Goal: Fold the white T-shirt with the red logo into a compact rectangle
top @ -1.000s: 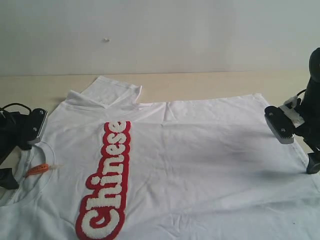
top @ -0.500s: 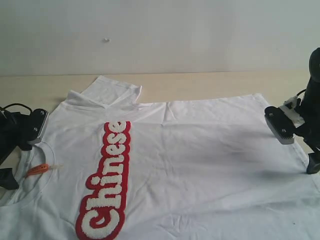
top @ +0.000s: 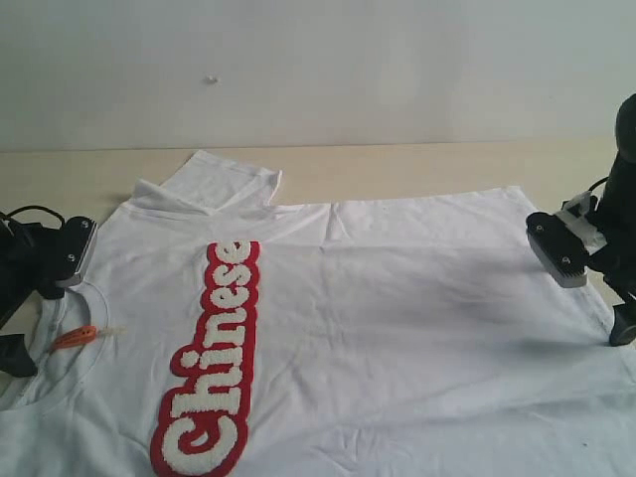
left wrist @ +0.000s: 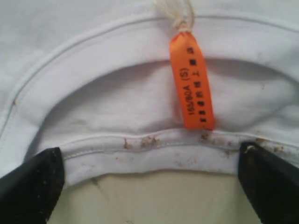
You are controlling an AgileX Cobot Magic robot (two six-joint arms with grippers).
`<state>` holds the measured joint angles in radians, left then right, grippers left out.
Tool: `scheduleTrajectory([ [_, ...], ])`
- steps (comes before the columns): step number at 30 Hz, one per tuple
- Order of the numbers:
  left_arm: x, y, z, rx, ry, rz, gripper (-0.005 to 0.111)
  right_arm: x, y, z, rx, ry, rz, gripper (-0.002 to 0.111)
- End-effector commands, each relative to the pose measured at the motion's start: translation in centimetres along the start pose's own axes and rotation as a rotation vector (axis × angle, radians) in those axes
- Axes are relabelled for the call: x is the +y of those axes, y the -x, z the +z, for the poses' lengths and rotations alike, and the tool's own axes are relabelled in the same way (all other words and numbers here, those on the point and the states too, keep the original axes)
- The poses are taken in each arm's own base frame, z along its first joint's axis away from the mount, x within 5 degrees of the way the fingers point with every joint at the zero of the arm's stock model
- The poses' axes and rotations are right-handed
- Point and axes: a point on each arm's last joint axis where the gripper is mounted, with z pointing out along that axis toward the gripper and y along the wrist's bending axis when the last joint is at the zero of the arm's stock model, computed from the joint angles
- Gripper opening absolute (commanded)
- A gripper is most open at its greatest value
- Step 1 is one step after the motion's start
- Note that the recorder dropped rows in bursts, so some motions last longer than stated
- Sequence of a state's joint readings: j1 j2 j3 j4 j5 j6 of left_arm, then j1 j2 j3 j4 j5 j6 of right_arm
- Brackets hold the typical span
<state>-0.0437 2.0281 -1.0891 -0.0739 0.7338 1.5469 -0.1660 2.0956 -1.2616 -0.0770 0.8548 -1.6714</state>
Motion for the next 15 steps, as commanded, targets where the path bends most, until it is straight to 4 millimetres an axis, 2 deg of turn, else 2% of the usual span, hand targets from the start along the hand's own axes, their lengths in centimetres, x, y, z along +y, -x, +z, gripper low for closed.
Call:
scheduleTrajectory([
  [1, -3.65, -0.17, 7.35, 0.031, -0.247, 0.013, 0.105, 0.22, 0.47, 2.22, -0.045, 0.018, 0.062, 0.105],
  [15, -3.65, -0.17, 7.35, 0.031, -0.247, 0.013, 0.105, 0.14, 0.54, 2.22, -0.053, 0.010, 0.070, 0.105],
])
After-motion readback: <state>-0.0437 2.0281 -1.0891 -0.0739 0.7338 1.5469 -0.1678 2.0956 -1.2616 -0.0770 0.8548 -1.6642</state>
